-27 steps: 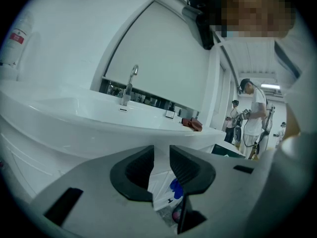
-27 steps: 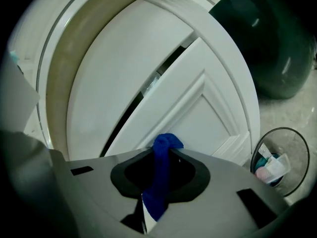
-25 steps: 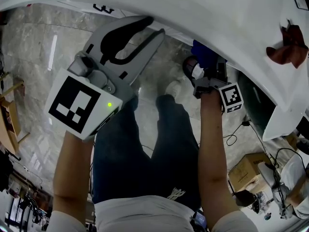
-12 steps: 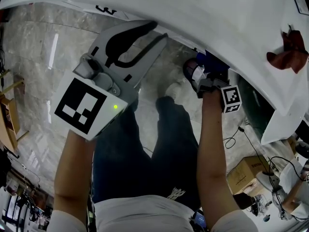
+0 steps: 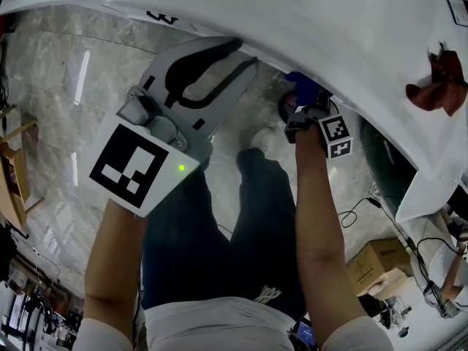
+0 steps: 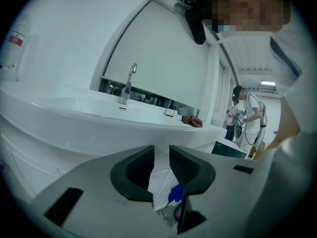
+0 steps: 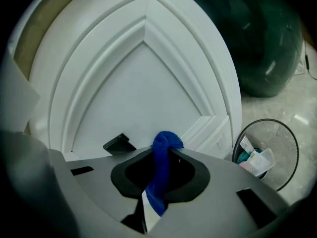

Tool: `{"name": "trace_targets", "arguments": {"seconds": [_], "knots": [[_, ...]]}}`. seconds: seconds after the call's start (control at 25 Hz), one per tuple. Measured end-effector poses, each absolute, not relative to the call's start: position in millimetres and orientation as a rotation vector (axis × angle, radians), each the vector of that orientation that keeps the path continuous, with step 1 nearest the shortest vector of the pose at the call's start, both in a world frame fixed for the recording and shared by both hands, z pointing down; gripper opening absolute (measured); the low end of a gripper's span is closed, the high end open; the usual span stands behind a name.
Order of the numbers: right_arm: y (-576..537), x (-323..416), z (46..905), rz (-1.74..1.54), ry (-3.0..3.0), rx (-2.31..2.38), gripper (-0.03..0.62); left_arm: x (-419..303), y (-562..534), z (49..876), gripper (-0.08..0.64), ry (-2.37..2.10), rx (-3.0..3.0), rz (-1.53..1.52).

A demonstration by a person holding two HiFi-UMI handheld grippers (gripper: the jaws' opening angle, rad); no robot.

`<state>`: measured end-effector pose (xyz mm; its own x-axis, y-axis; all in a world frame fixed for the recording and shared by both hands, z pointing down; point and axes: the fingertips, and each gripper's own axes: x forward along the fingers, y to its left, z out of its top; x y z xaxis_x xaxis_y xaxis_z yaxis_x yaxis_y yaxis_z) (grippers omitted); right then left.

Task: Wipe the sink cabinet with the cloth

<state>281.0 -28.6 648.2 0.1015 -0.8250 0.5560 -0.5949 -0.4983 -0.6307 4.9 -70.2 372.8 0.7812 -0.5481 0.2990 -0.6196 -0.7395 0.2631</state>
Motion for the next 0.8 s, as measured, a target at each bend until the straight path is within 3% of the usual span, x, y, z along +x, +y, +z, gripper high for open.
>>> {"name": "trace_targets", "arguments": {"seconds": [0.28, 0.8], "knots": [[-61.5, 195.6, 642.9, -1.426, 1.606, -1.973, 0.064, 5.1, -69.9, 372.9, 0.103, -0.897, 2.628, 0.299], [-75.5, 128.8, 609.8, -1.457, 1.825, -1.700, 0.061, 4.4, -70.8, 372.7, 0.103, -0.915, 2.602, 0.266]]}}
